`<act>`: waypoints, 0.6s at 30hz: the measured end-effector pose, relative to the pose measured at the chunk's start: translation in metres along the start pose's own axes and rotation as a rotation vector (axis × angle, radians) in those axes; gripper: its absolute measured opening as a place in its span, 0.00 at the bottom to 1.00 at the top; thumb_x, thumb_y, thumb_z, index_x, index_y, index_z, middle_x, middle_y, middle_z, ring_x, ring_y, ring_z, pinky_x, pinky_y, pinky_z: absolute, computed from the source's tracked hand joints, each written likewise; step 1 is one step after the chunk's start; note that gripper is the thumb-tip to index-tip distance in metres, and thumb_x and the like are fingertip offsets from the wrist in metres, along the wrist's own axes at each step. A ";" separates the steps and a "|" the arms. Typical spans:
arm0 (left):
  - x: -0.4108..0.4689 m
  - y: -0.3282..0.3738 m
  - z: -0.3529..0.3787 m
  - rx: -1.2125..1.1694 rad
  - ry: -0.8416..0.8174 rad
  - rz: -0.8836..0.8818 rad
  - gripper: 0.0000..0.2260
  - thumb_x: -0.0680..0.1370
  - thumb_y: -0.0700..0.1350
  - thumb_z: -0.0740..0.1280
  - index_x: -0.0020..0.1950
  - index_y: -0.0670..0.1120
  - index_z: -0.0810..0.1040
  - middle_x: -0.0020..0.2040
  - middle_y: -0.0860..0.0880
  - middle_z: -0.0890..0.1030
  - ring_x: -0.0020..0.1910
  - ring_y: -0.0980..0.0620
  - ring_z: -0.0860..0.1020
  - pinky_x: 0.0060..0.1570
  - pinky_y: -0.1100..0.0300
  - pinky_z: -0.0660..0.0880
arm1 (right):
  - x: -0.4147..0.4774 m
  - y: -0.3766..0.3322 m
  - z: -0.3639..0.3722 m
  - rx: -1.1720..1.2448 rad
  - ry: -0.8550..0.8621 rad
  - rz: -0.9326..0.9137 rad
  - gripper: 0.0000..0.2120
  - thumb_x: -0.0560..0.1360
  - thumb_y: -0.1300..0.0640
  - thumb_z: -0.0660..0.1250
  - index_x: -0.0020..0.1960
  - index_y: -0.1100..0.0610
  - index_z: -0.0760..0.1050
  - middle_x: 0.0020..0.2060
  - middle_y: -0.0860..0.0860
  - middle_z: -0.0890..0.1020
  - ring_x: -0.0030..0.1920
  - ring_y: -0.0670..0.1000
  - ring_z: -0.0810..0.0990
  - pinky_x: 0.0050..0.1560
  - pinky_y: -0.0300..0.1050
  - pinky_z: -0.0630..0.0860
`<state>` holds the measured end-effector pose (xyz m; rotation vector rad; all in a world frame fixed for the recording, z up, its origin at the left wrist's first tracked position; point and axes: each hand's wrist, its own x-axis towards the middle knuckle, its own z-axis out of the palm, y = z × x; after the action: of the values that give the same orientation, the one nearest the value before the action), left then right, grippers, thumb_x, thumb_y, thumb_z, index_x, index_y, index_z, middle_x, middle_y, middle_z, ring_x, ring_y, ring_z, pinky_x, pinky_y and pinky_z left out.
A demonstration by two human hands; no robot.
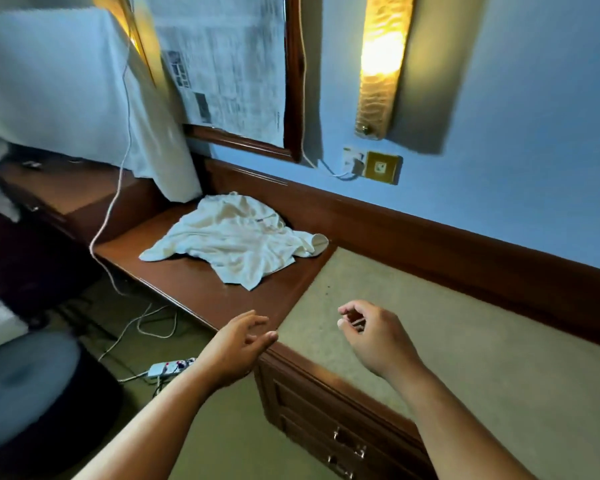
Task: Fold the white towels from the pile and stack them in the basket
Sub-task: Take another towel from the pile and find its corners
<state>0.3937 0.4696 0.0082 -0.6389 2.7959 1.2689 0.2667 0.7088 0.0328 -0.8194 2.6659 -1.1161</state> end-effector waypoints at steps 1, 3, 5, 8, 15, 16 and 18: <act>0.002 -0.012 -0.008 -0.011 0.014 -0.009 0.27 0.75 0.62 0.69 0.70 0.50 0.75 0.79 0.50 0.64 0.54 0.57 0.83 0.43 0.69 0.77 | 0.008 -0.010 0.011 0.005 -0.020 -0.015 0.07 0.79 0.50 0.67 0.56 0.46 0.79 0.45 0.41 0.81 0.43 0.39 0.80 0.45 0.40 0.81; 0.010 -0.029 -0.021 -0.030 0.042 -0.018 0.21 0.78 0.57 0.69 0.69 0.50 0.76 0.78 0.50 0.65 0.53 0.57 0.82 0.36 0.69 0.76 | 0.026 -0.024 0.030 0.006 -0.056 -0.027 0.07 0.78 0.51 0.67 0.55 0.47 0.80 0.43 0.40 0.81 0.42 0.39 0.80 0.44 0.39 0.80; 0.023 -0.045 -0.030 -0.049 0.063 -0.029 0.20 0.79 0.56 0.69 0.69 0.52 0.76 0.78 0.52 0.65 0.52 0.58 0.82 0.37 0.68 0.76 | 0.046 -0.032 0.044 0.011 -0.083 -0.021 0.06 0.78 0.51 0.67 0.54 0.46 0.80 0.42 0.41 0.81 0.41 0.40 0.81 0.44 0.42 0.81; 0.052 -0.059 -0.040 -0.044 0.069 -0.045 0.19 0.78 0.58 0.68 0.68 0.55 0.76 0.78 0.54 0.65 0.51 0.61 0.81 0.42 0.66 0.77 | 0.081 -0.037 0.060 0.027 -0.084 -0.012 0.04 0.77 0.51 0.67 0.51 0.45 0.80 0.40 0.41 0.82 0.39 0.40 0.81 0.41 0.39 0.79; 0.129 -0.084 -0.074 -0.021 0.049 -0.100 0.19 0.79 0.58 0.67 0.69 0.56 0.75 0.76 0.57 0.67 0.50 0.62 0.81 0.42 0.70 0.75 | 0.187 -0.044 0.101 0.052 -0.148 0.036 0.04 0.76 0.51 0.68 0.51 0.44 0.79 0.40 0.42 0.82 0.38 0.42 0.81 0.44 0.45 0.81; 0.138 -0.091 -0.079 -0.022 0.048 -0.113 0.18 0.79 0.58 0.67 0.69 0.57 0.75 0.76 0.57 0.68 0.50 0.62 0.81 0.42 0.70 0.75 | 0.200 -0.046 0.109 0.045 -0.179 0.043 0.04 0.76 0.50 0.68 0.51 0.44 0.79 0.41 0.42 0.82 0.39 0.42 0.81 0.45 0.46 0.81; 0.156 -0.107 -0.092 -0.007 0.062 -0.144 0.17 0.79 0.58 0.67 0.68 0.58 0.75 0.75 0.58 0.69 0.48 0.63 0.80 0.43 0.70 0.74 | 0.226 -0.050 0.125 0.027 -0.241 0.053 0.06 0.76 0.49 0.68 0.52 0.45 0.79 0.41 0.42 0.82 0.41 0.42 0.81 0.46 0.47 0.81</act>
<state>0.3049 0.2832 -0.0333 -0.8772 2.7359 1.2542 0.1383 0.4821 -0.0042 -0.8164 2.4545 -0.9716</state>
